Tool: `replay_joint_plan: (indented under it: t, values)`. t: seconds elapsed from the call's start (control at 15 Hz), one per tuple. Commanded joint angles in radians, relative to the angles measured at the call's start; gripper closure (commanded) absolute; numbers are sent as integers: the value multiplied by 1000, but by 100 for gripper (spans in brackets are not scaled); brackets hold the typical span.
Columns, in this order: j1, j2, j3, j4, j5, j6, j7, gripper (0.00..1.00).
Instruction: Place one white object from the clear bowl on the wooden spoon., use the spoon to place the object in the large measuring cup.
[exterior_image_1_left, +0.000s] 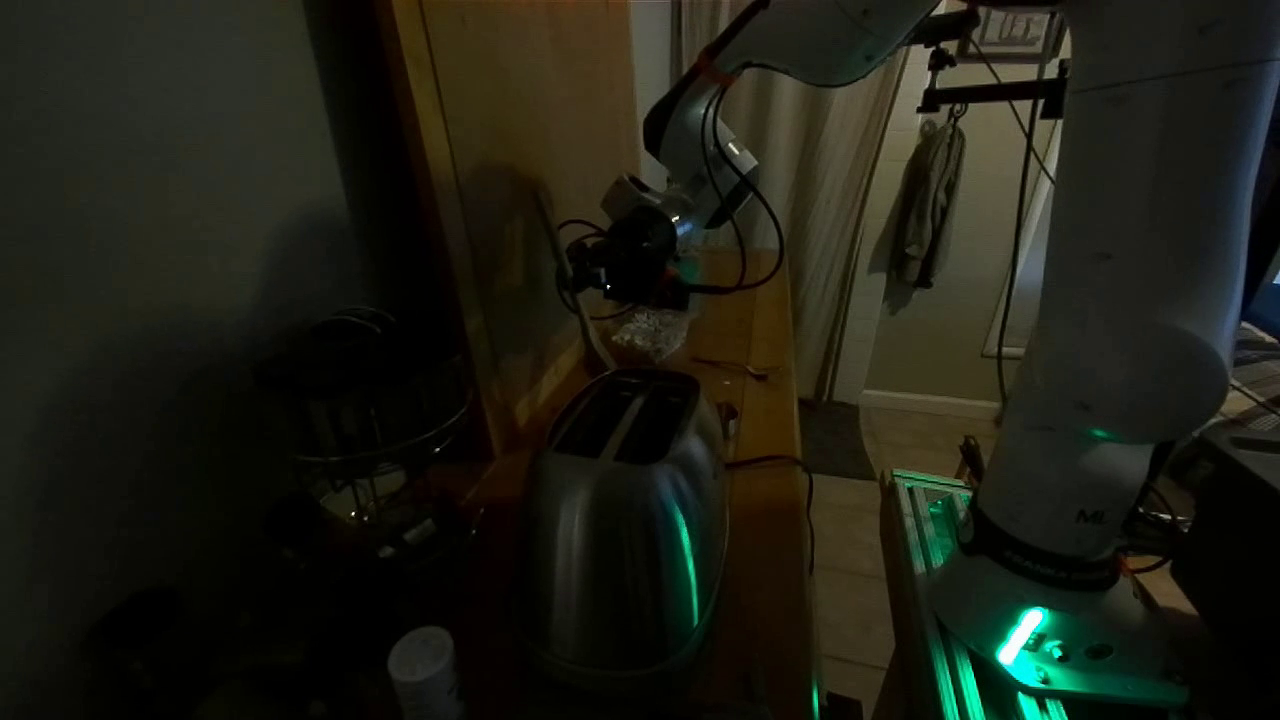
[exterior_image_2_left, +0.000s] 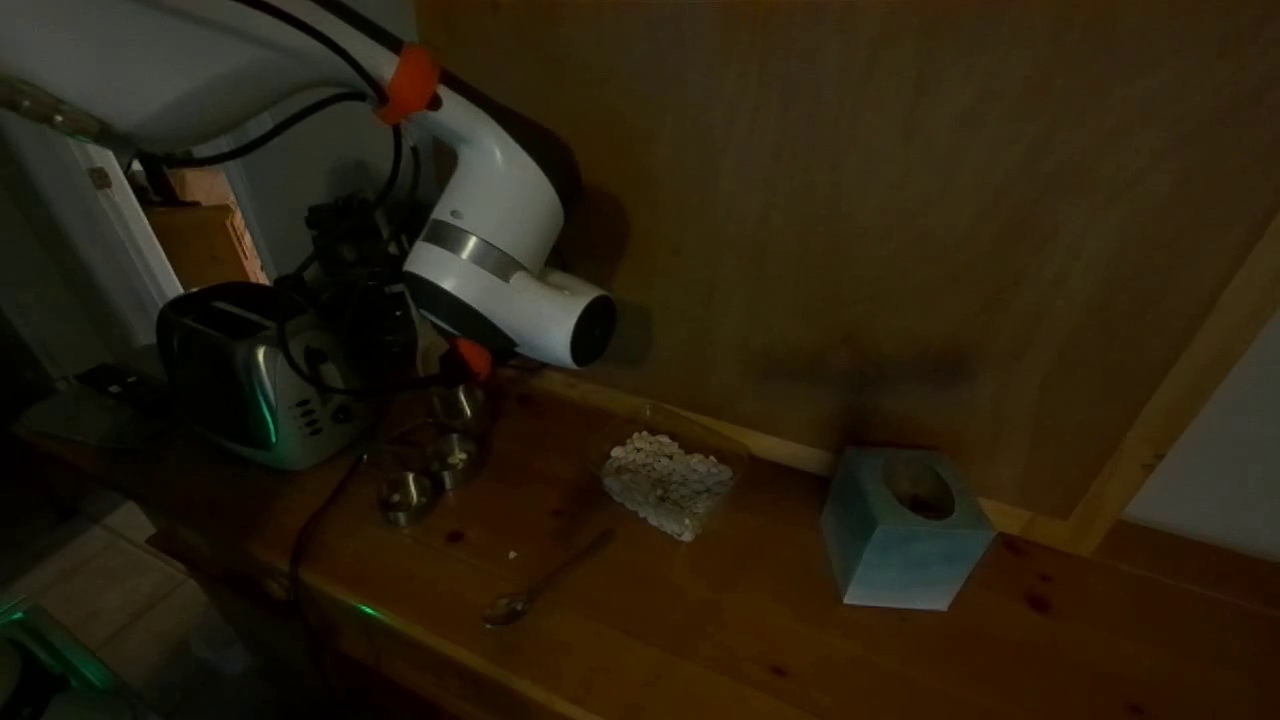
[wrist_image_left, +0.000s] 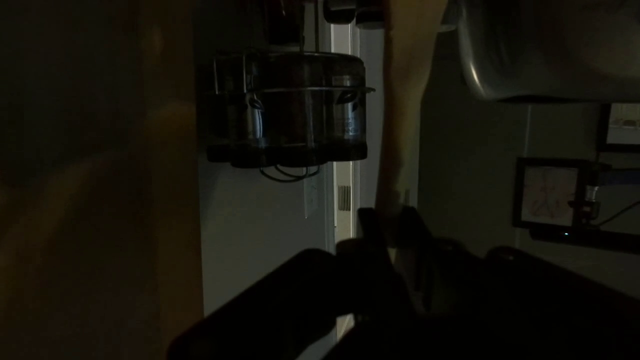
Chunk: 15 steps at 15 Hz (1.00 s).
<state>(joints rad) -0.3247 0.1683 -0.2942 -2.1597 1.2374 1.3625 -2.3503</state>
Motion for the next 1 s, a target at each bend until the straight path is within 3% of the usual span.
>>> replay_joint_plan:
  t: [0.0, 0.47, 0.73, 0.93]
  values:
    - [-8, 28, -5, 30, 46, -19, -4, 96]
    - [-31, 76, -10, 67, 79, -154, 30, 96]
    - [-25, 77, -14, 62, 86, -104, 18, 96]
    - [-40, 99, -14, 80, 92, -175, 26, 96]
